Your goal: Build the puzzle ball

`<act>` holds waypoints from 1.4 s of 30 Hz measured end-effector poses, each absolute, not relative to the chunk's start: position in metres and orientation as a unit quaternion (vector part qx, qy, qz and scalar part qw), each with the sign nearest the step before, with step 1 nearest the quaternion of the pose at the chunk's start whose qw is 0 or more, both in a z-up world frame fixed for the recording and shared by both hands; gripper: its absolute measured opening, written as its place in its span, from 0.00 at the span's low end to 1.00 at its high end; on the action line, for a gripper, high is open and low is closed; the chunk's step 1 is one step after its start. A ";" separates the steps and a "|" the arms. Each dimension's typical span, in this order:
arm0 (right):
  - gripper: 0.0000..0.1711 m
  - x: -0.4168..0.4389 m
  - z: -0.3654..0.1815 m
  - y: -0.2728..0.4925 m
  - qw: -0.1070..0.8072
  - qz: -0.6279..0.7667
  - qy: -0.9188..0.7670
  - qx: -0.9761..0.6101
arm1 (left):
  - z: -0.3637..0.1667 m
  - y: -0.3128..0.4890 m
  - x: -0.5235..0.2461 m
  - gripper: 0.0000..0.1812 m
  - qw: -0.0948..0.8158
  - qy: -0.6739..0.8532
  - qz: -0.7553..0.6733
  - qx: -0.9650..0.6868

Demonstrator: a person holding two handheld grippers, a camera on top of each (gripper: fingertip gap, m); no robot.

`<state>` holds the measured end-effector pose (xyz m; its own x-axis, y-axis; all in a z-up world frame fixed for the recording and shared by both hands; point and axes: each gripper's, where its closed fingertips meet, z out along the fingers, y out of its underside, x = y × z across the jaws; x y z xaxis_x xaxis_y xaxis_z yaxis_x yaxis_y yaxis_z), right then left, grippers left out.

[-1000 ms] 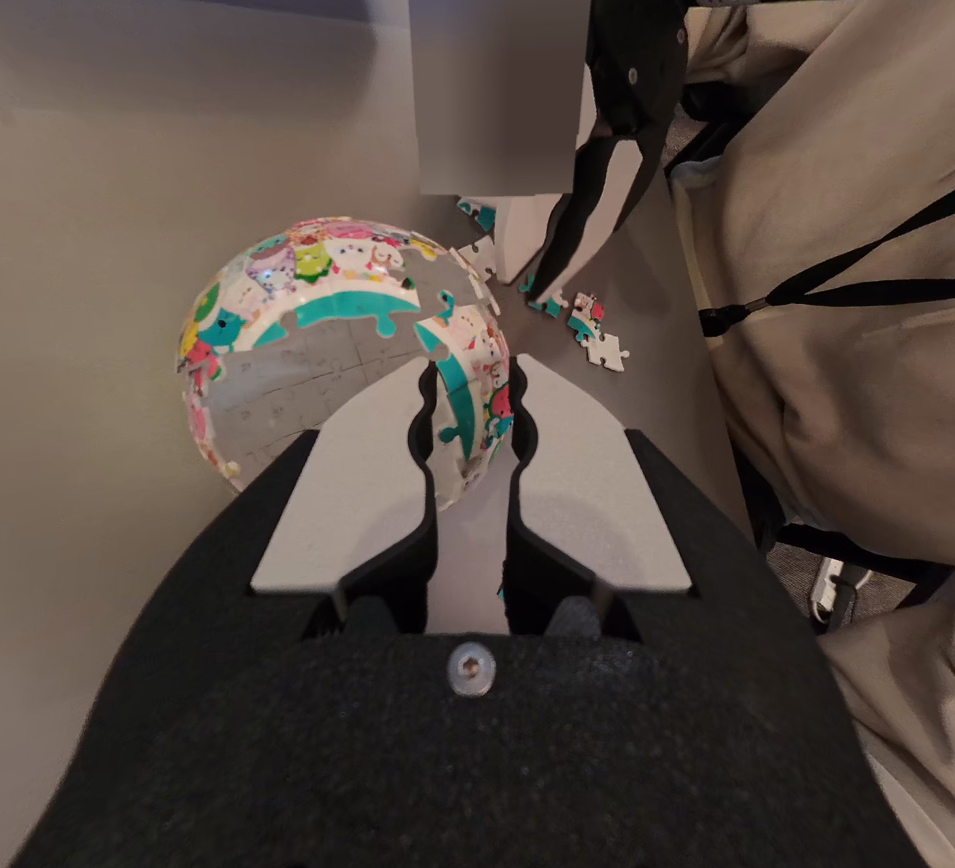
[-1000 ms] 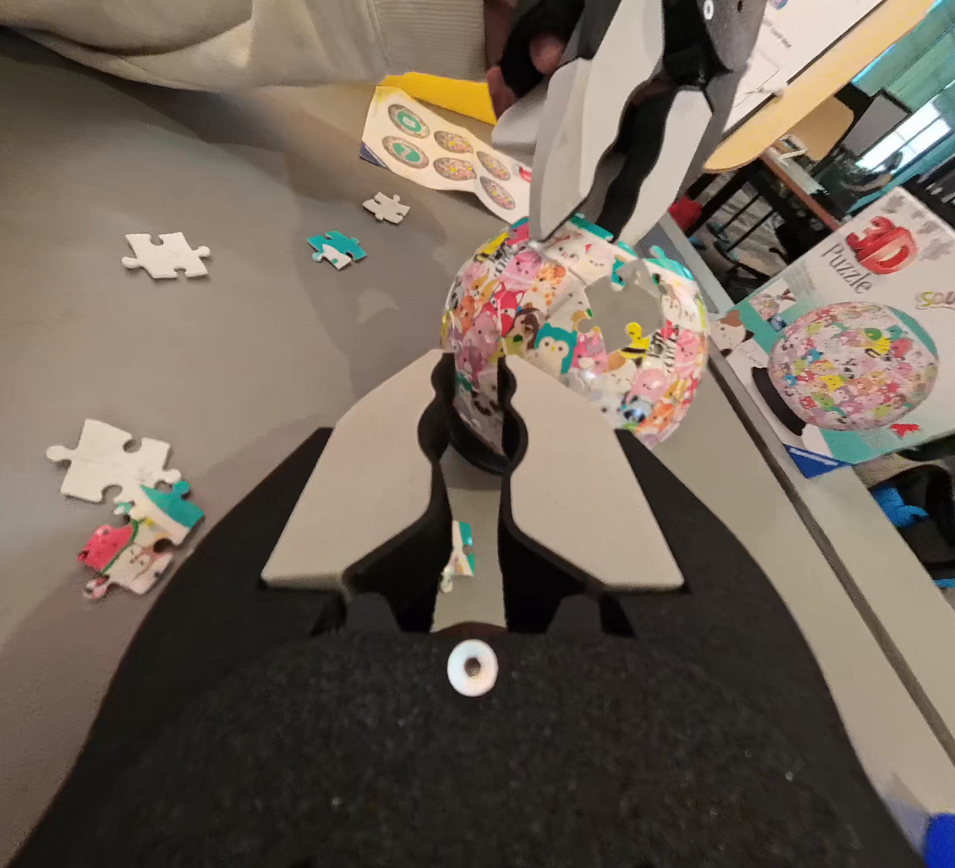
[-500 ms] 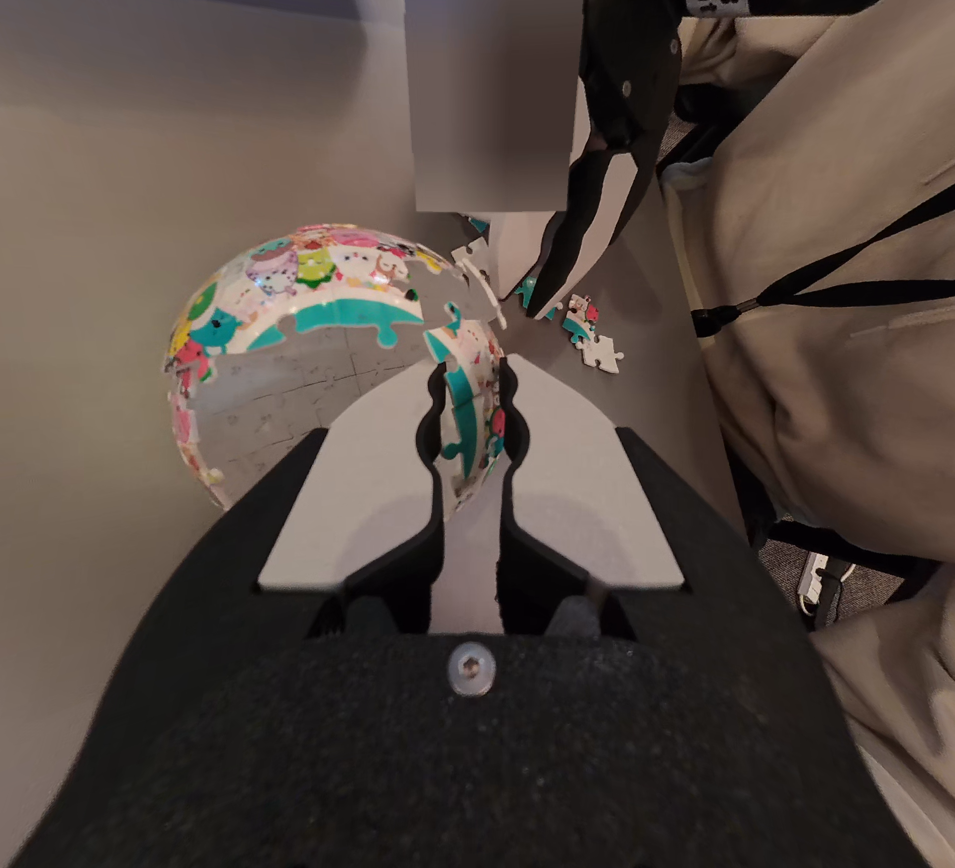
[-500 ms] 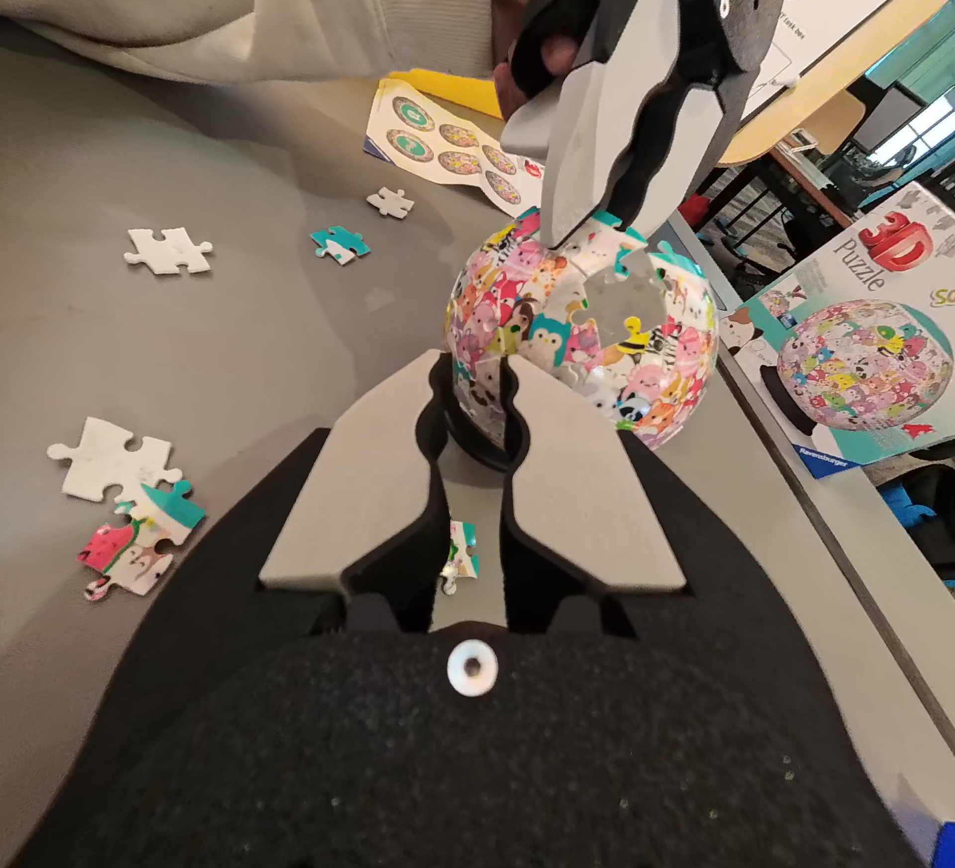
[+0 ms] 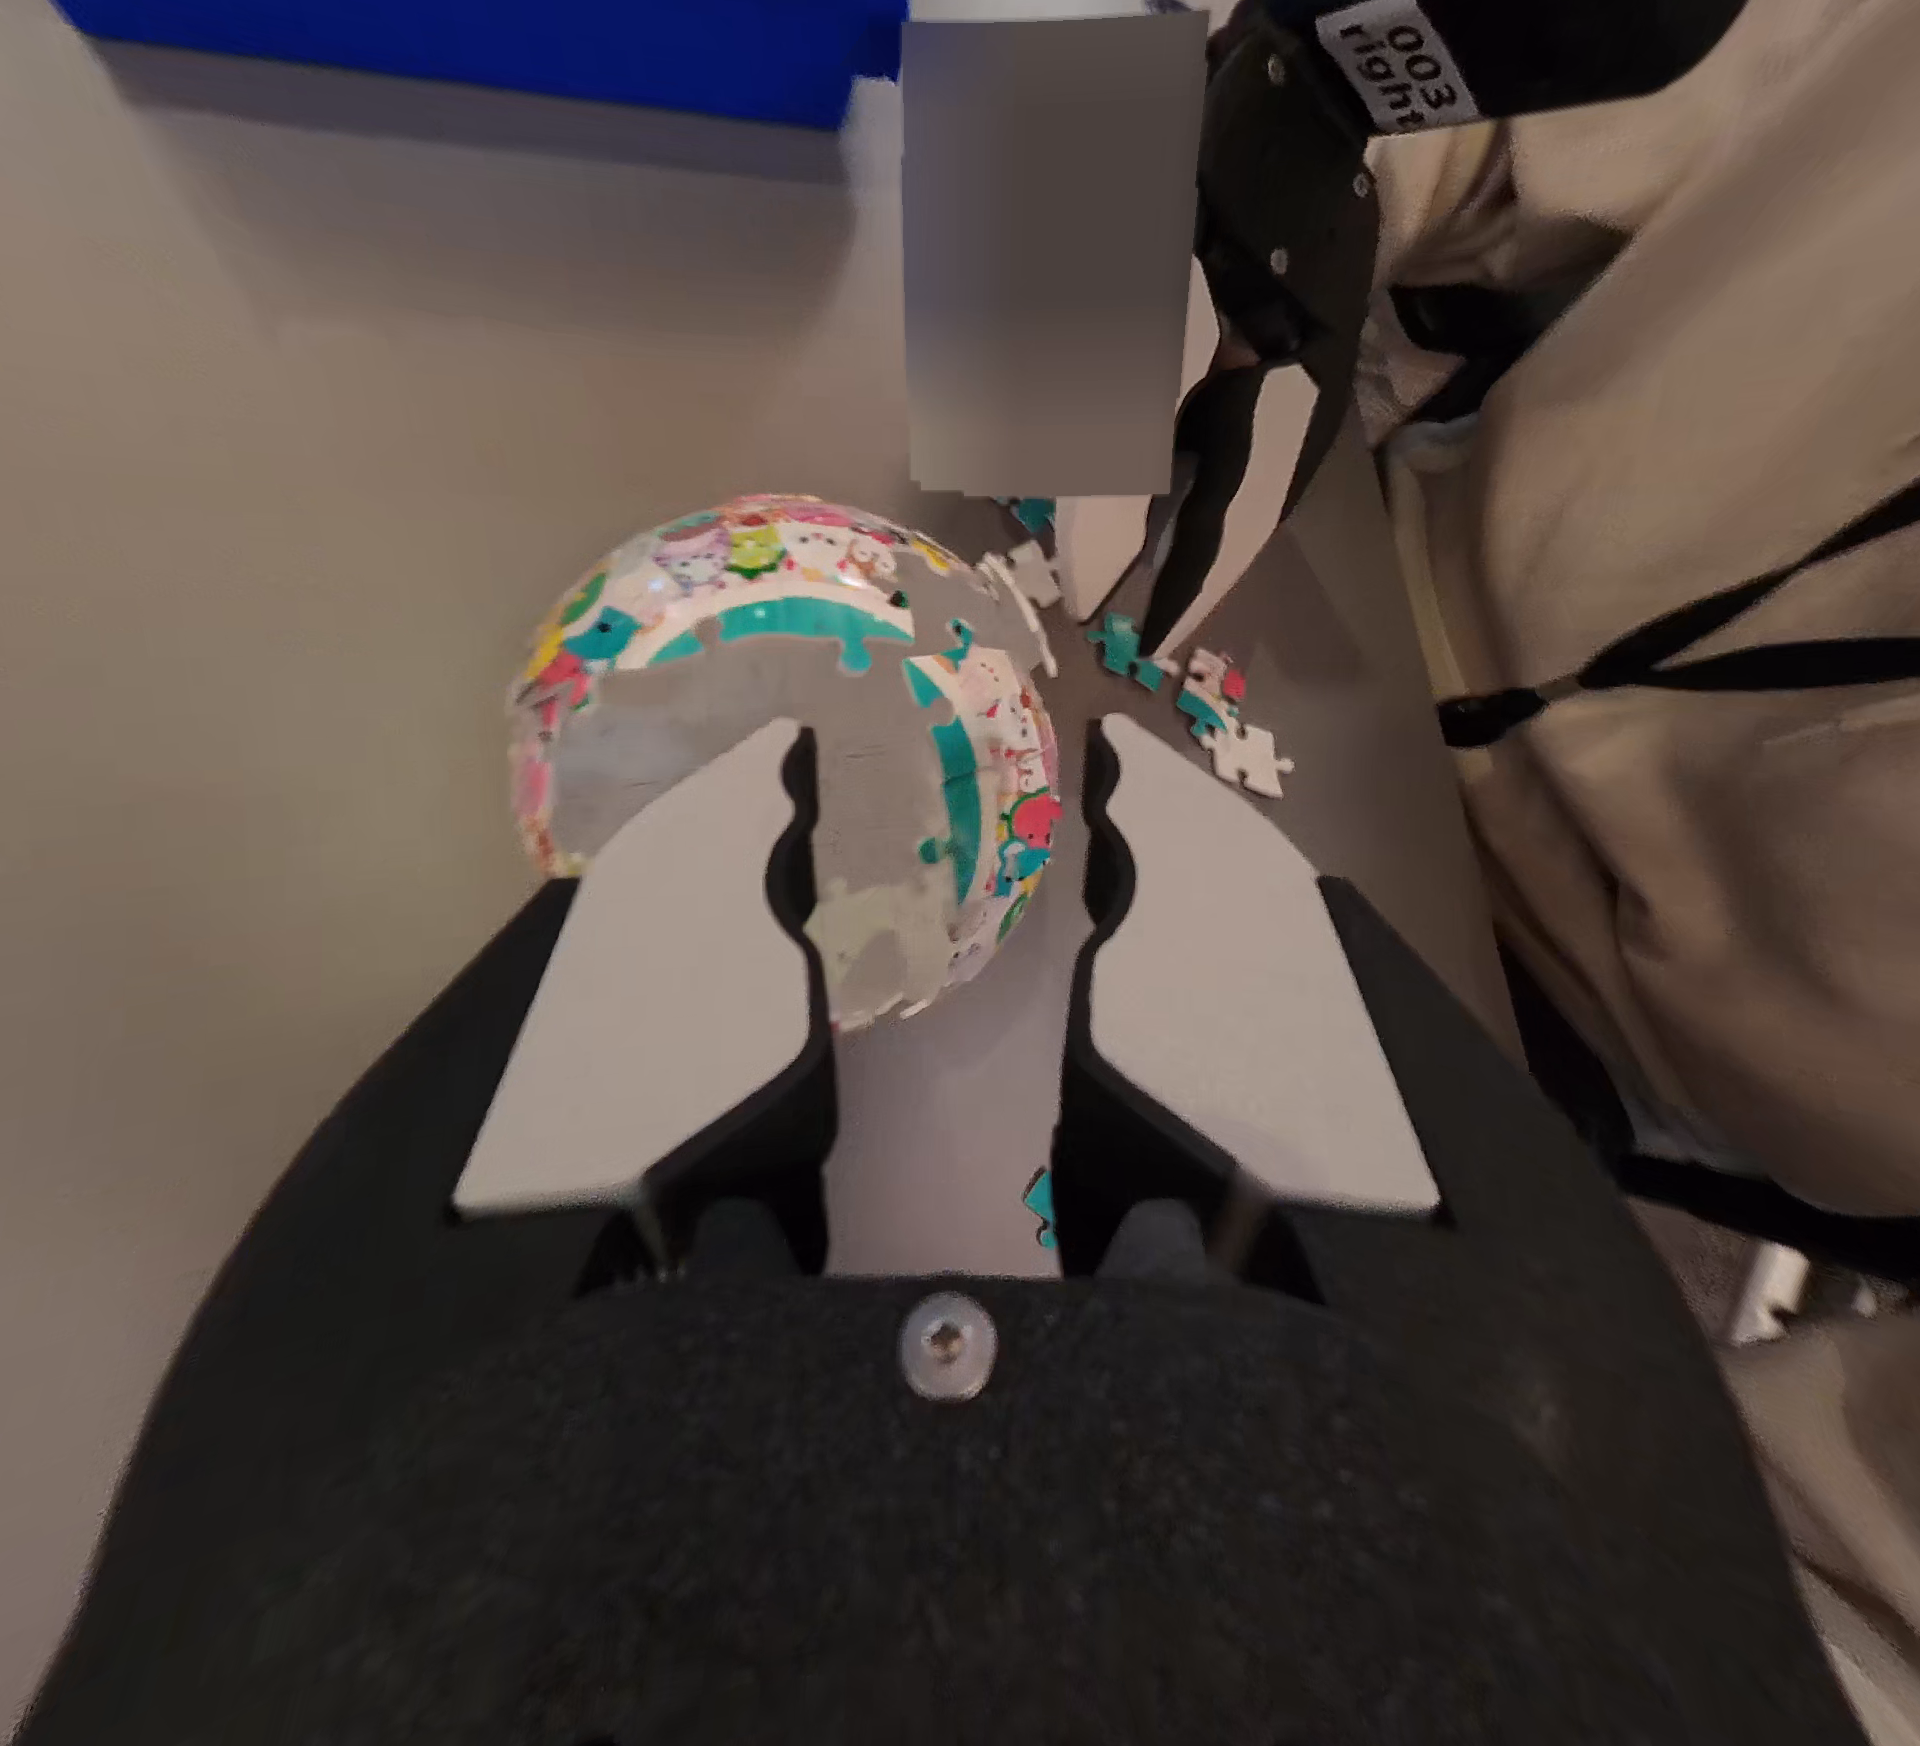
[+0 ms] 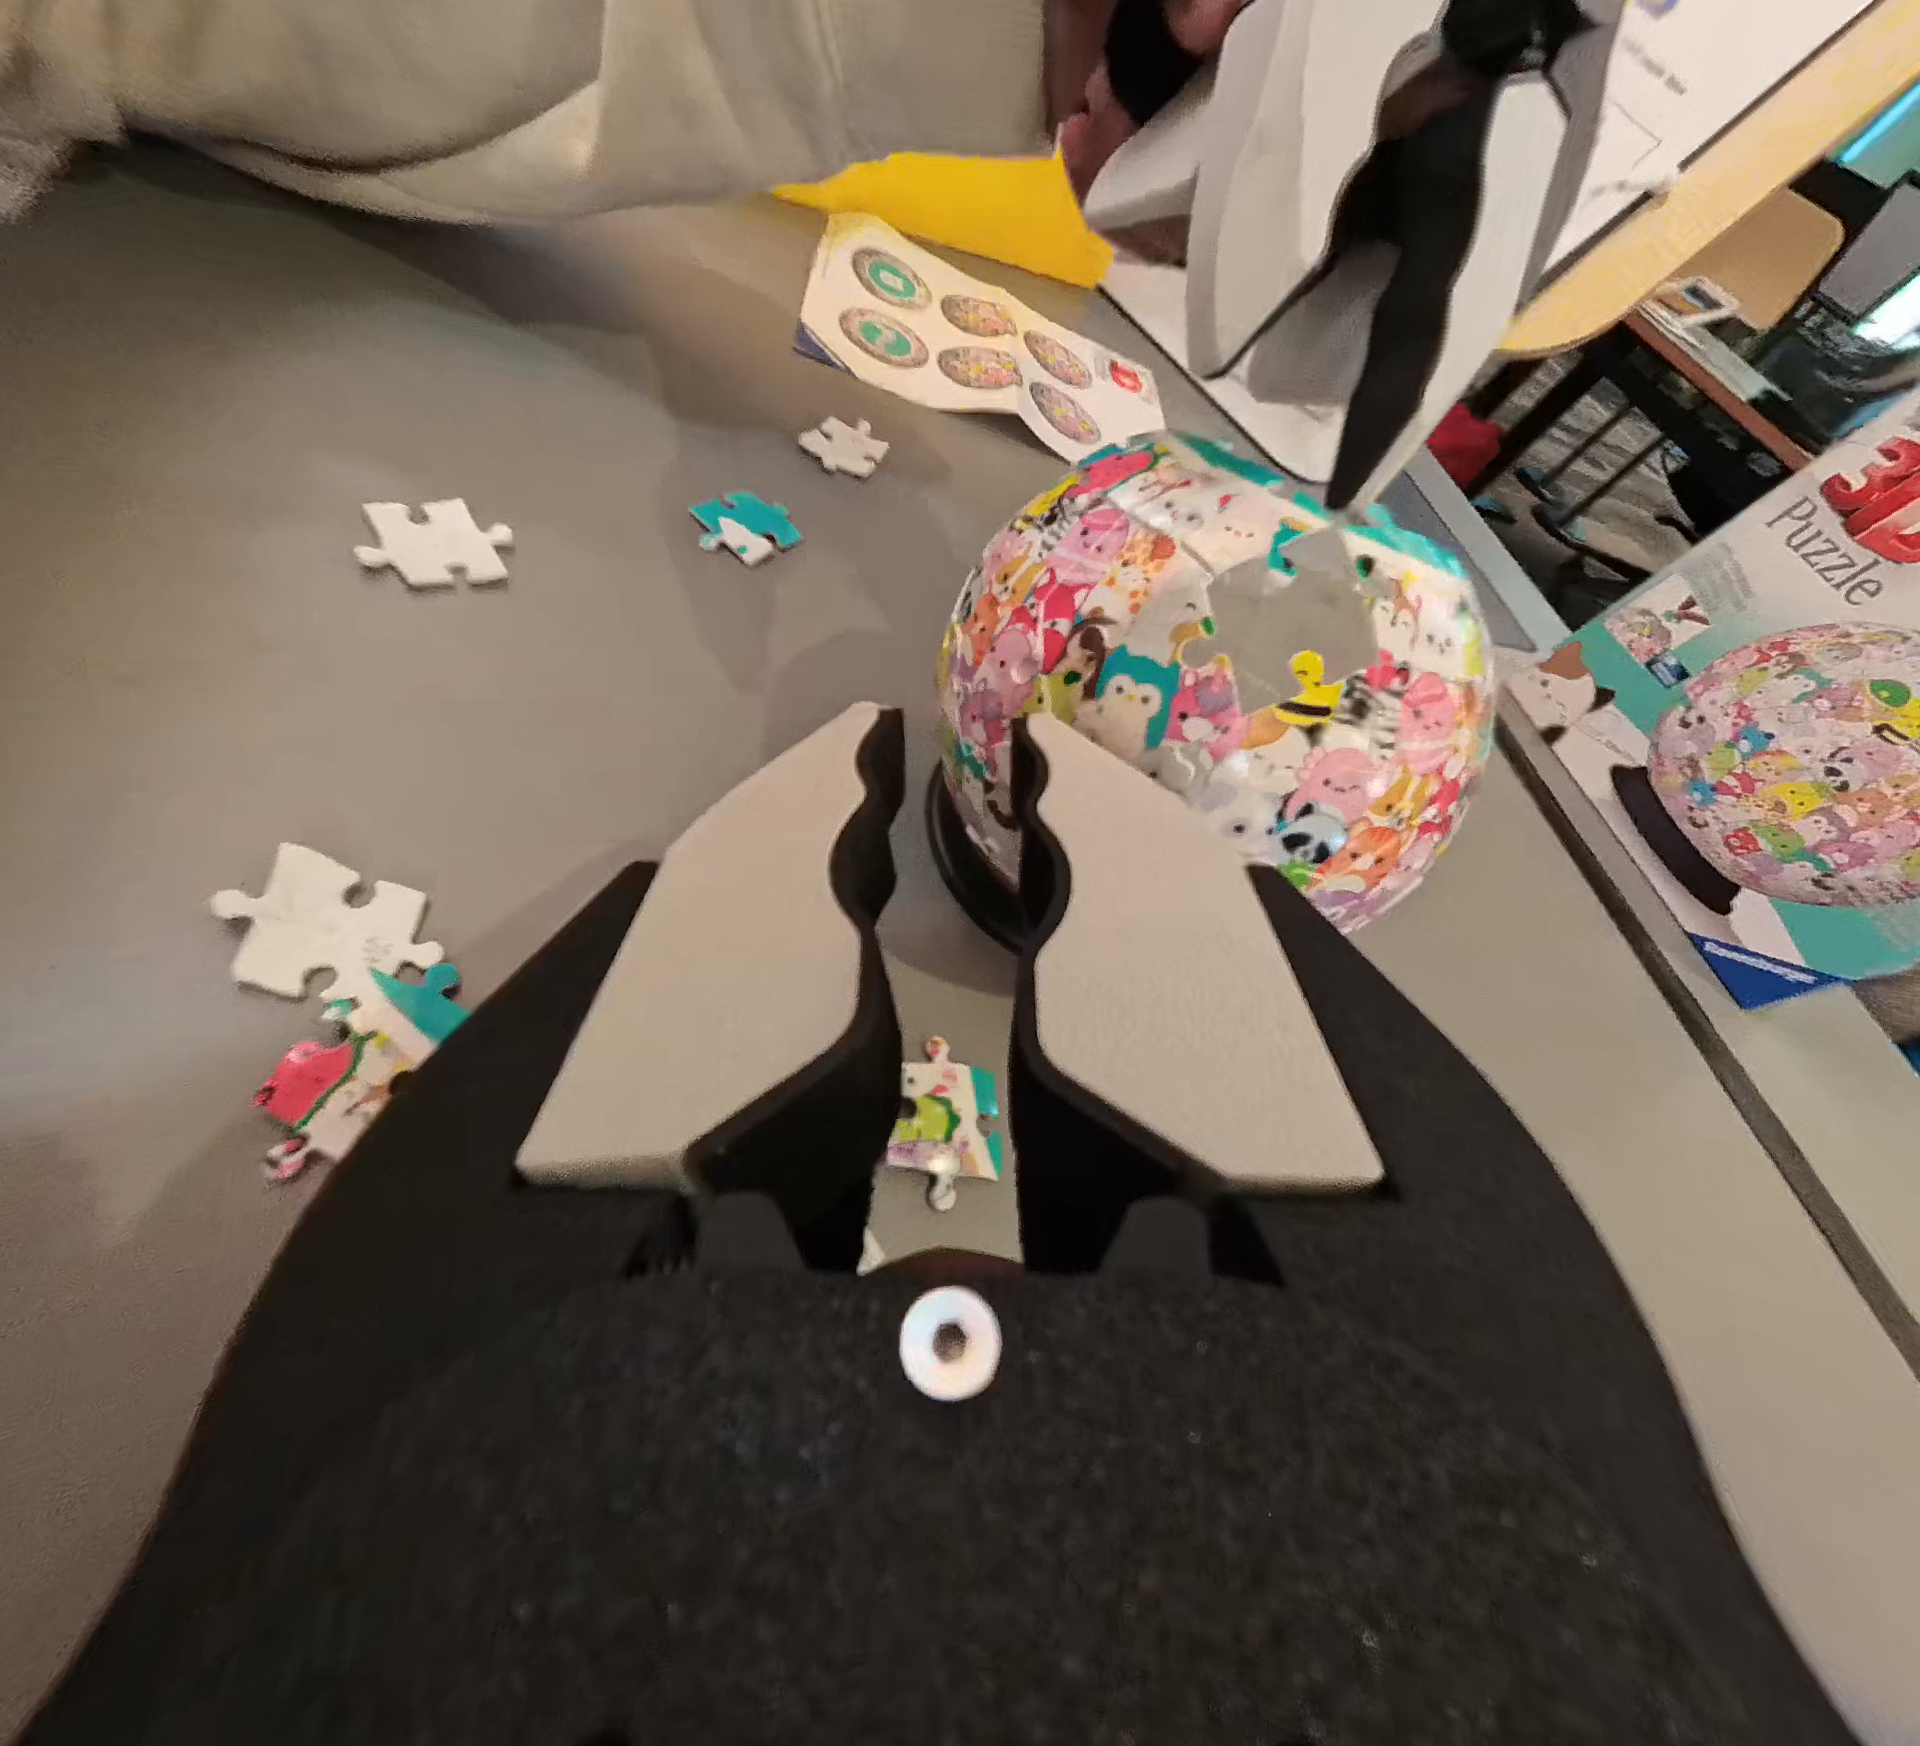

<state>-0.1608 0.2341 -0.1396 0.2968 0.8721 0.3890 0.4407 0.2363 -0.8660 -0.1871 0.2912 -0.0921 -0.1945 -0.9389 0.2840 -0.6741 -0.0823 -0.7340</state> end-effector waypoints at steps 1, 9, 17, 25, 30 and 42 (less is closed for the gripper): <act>0.12 -0.157 -0.135 0.234 0.554 0.214 -0.553 -0.585 | -0.086 0.295 -0.189 0.31 0.182 0.647 -0.405 -0.620; 0.20 -0.115 -0.121 0.269 0.493 0.289 -0.483 -0.663 | -0.074 0.307 -0.237 0.36 0.336 0.505 -0.375 -0.701; 0.25 -0.161 -0.072 0.276 0.371 0.256 -0.615 -0.647 | -0.104 0.297 -0.247 0.22 0.415 0.346 -0.349 -0.766; 0.36 -0.196 -0.093 0.273 0.186 0.204 -0.736 -0.618 | -0.109 0.285 -0.221 0.11 0.450 0.339 -0.324 -0.760; 0.37 -0.197 -0.104 0.276 0.156 0.172 -0.744 -0.626 | -0.094 0.274 -0.217 0.00 0.500 0.360 -0.300 -0.728; 0.37 -0.198 -0.111 0.266 0.134 0.173 -0.746 -0.629 | -0.116 0.273 -0.203 0.00 0.474 0.374 -0.305 -0.737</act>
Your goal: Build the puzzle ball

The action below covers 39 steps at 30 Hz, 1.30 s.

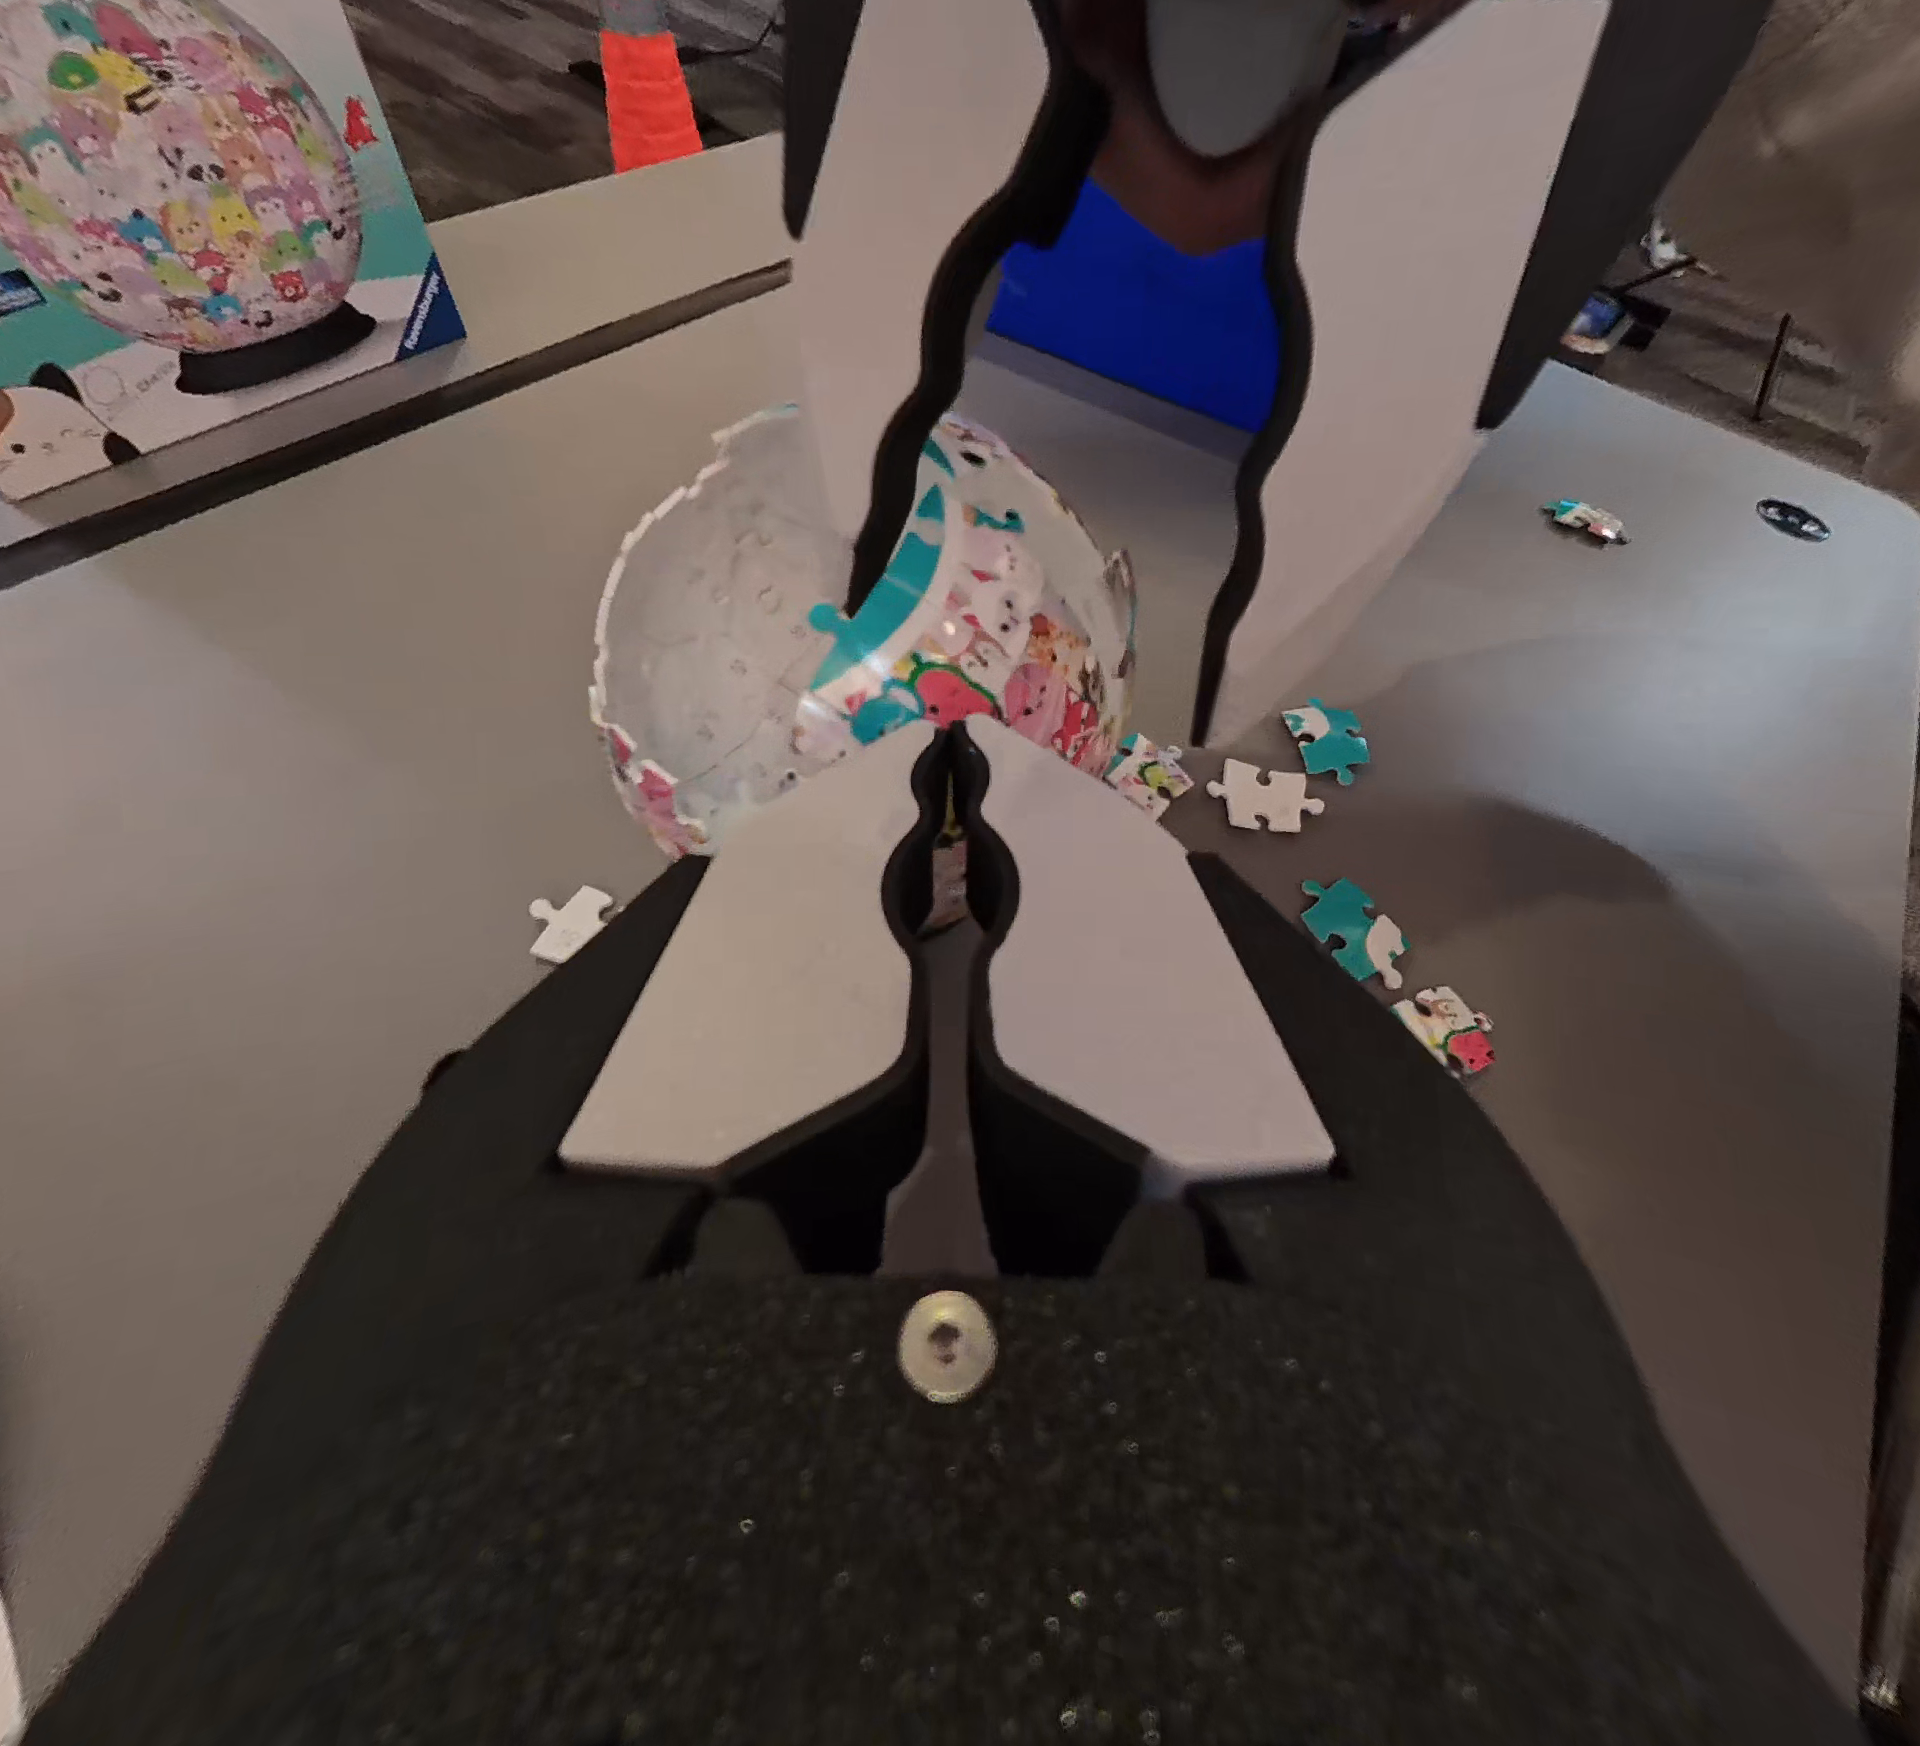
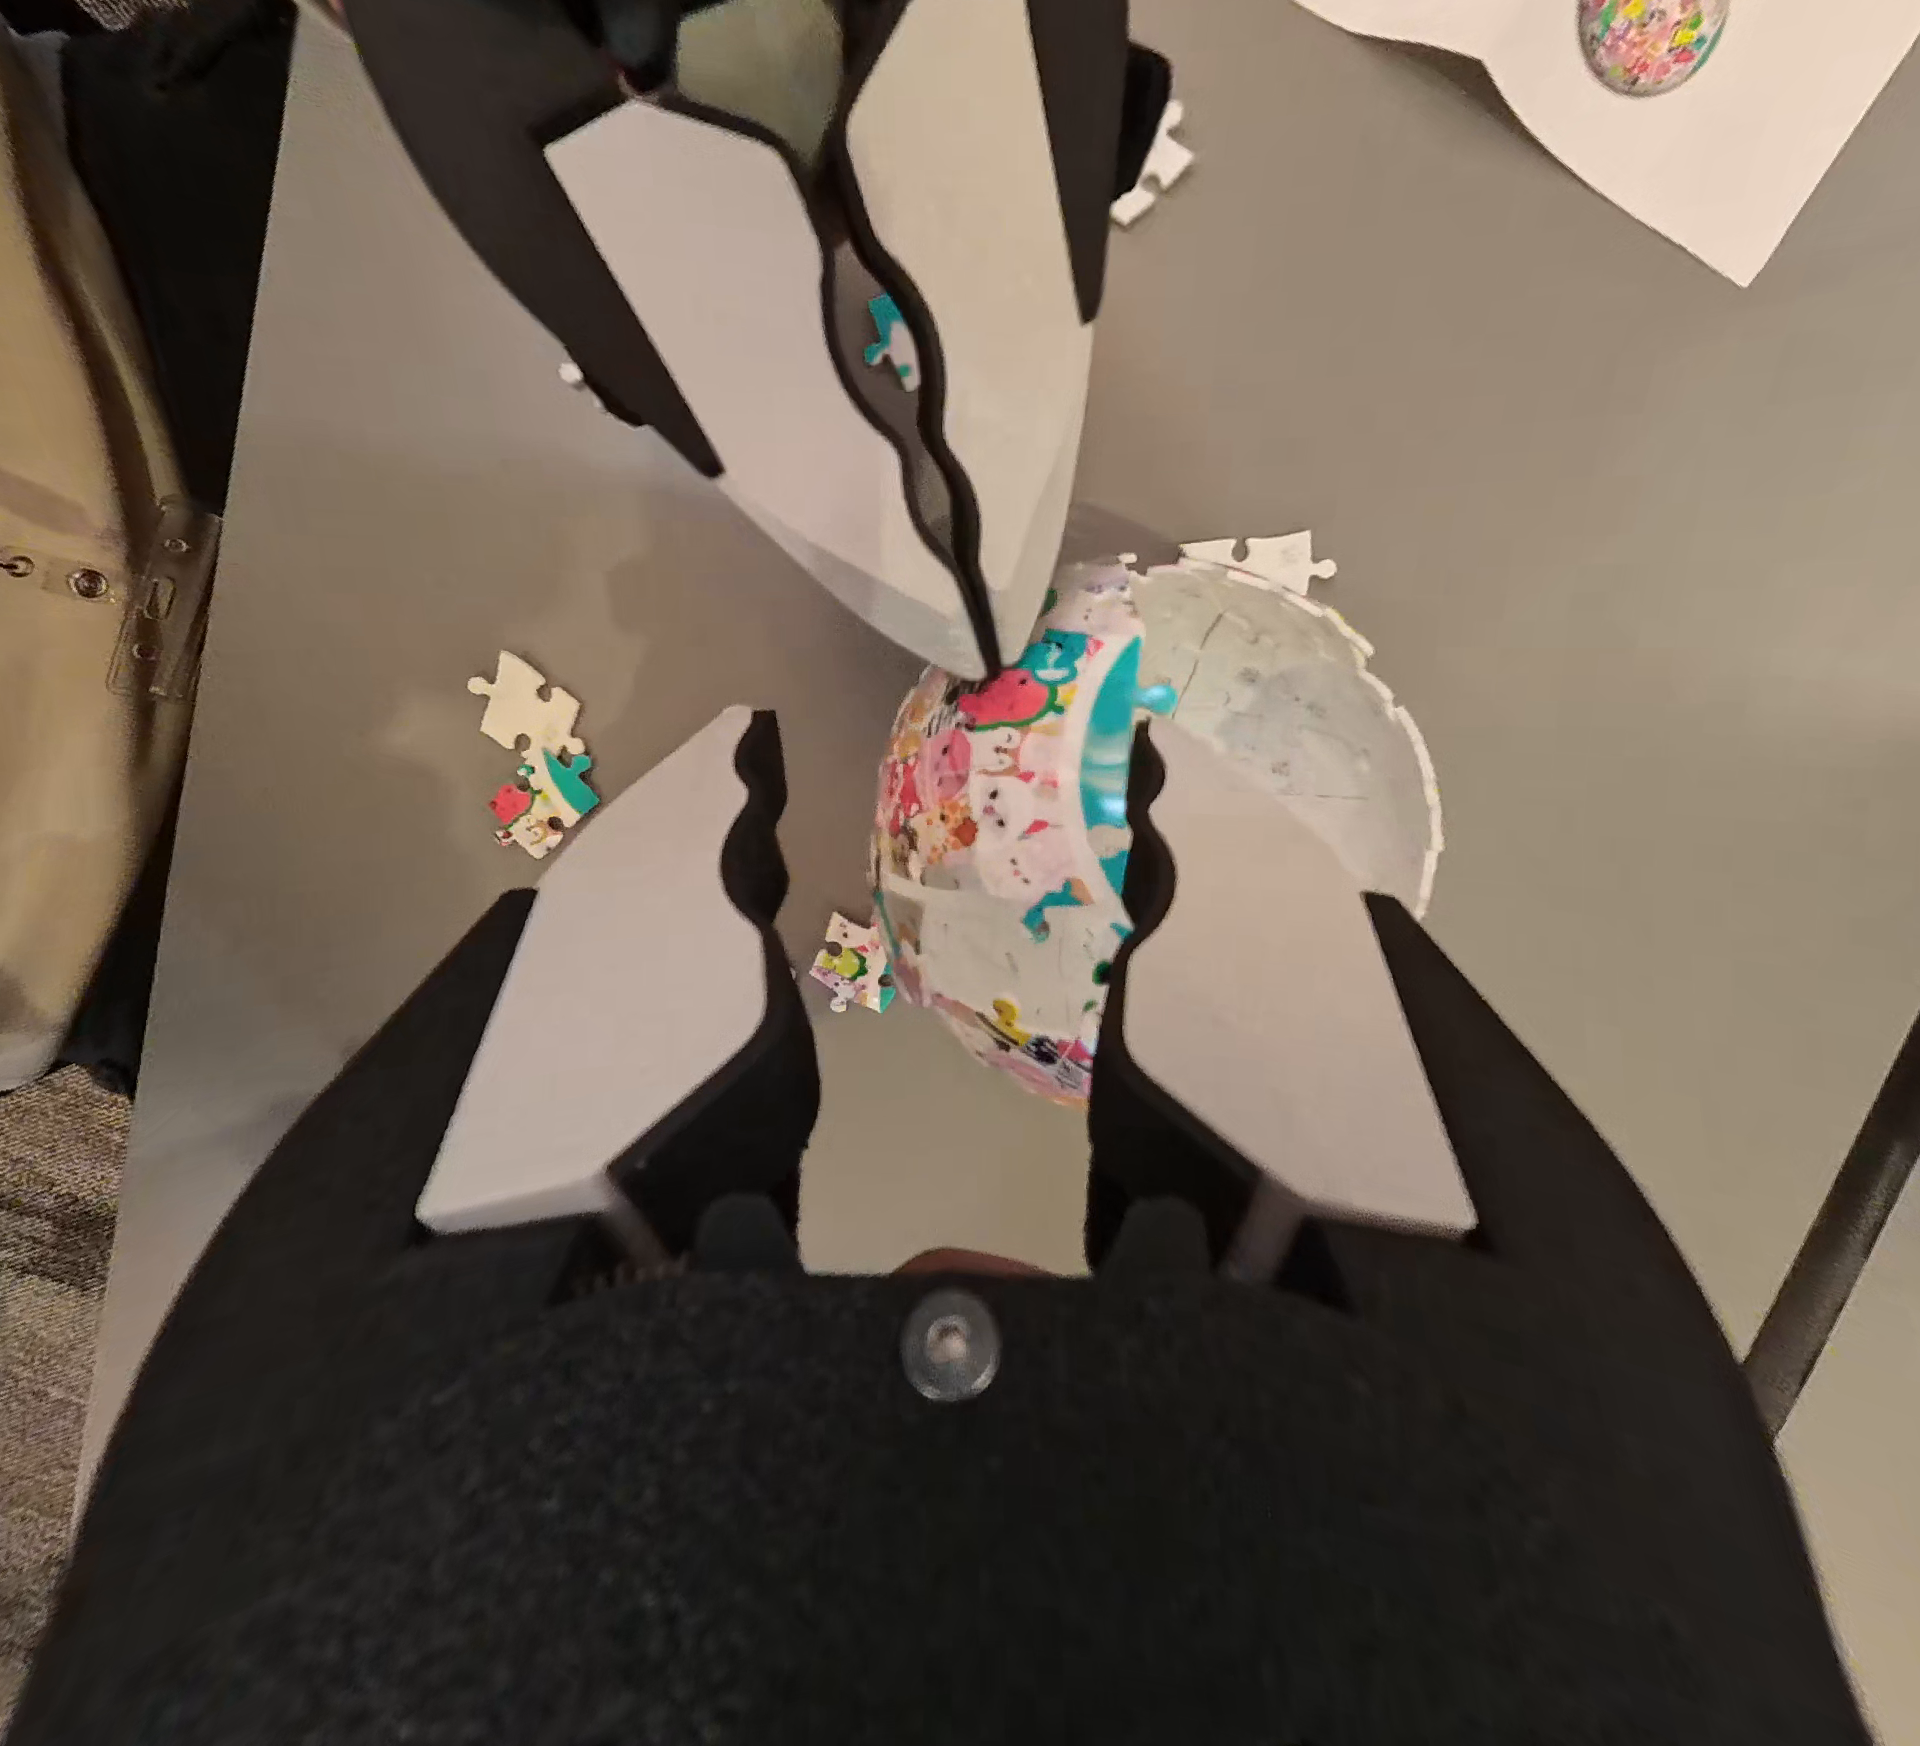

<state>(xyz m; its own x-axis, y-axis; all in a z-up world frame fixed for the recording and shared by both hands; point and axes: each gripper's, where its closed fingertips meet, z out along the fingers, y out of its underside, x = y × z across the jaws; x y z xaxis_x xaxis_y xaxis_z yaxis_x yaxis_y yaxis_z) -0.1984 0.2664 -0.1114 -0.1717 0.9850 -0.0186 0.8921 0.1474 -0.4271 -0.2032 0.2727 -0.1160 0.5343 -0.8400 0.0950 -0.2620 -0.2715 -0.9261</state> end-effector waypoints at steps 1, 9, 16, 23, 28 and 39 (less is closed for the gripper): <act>0.37 -0.199 -0.111 0.265 0.133 0.176 -0.746 -0.628 | -0.115 0.272 -0.204 0.00 0.474 0.372 -0.310 -0.735; 0.38 -0.198 -0.114 0.265 0.128 0.175 -0.745 -0.631 | -0.114 0.271 -0.201 0.00 0.476 0.379 -0.311 -0.730; 0.38 -0.198 -0.115 0.265 0.127 0.172 -0.745 -0.632 | -0.111 0.270 -0.200 0.00 0.475 0.375 -0.322 -0.728; 0.39 -0.198 -0.115 0.265 0.131 0.178 -0.741 -0.634 | -0.105 0.266 -0.198 0.00 0.494 0.392 -0.303 -0.714; 0.40 -0.198 -0.115 0.266 0.133 0.172 -0.743 -0.633 | -0.116 0.271 -0.197 0.00 0.482 0.386 -0.300 -0.727; 0.00 -0.160 -0.057 0.250 0.527 0.156 -0.607 -0.574 | -0.119 0.262 -0.209 0.00 0.504 0.396 -0.304 -0.705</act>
